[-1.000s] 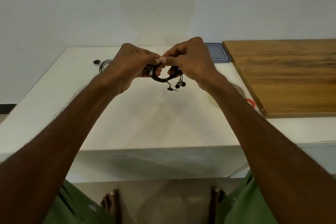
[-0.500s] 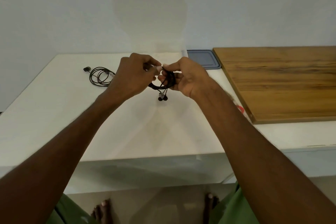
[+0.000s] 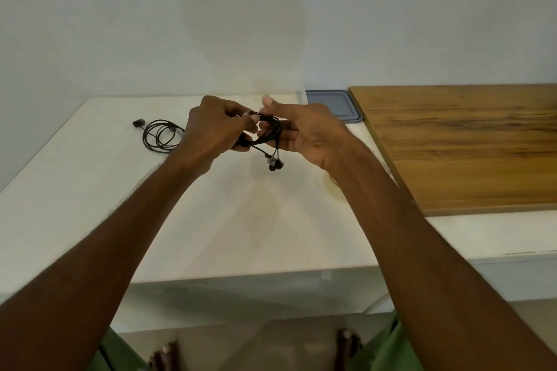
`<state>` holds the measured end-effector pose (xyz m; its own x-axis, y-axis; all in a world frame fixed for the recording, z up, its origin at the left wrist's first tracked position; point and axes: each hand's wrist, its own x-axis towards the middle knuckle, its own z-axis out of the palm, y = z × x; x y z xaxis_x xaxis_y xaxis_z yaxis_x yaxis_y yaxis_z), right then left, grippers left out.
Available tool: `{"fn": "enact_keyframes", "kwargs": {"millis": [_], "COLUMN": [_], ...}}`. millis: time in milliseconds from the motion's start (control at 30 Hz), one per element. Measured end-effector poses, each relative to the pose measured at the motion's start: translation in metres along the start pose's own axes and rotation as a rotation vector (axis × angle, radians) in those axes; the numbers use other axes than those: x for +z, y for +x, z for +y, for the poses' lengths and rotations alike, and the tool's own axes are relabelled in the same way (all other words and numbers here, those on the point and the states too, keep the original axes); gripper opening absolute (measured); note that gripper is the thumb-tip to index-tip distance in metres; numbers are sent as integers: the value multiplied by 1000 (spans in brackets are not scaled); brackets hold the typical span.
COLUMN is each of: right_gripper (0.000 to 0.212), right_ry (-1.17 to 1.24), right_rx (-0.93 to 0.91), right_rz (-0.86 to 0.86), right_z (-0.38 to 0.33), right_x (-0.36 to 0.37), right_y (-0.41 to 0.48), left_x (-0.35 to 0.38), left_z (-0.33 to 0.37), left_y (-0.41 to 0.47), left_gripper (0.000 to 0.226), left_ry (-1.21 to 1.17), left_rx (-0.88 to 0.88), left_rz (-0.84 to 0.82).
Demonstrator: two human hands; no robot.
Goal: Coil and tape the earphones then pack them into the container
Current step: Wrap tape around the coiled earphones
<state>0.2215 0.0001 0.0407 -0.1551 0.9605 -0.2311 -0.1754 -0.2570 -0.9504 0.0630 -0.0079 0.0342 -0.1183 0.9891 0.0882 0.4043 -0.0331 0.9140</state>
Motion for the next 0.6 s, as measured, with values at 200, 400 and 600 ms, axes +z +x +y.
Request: {"fn": "enact_keyframes", "kwargs": {"millis": [200,400,600], "right_gripper": [27,21,19], "right_ry": [39,-148,-156], "right_rx": [71,7,-41], "right_rz": [2,67,115], "right_z": [-4,-2,-1], "right_x": [-2,2,5], "right_y": [5,6,7], "left_x": [-2,-2,-7], "left_z": [1,3,7], "left_y": [3,0,-2], "left_gripper": [9,16,20], "left_ry": [7,37,-87], "left_rx": [11,31,-56], "left_rz": [0,-30,-163]}}
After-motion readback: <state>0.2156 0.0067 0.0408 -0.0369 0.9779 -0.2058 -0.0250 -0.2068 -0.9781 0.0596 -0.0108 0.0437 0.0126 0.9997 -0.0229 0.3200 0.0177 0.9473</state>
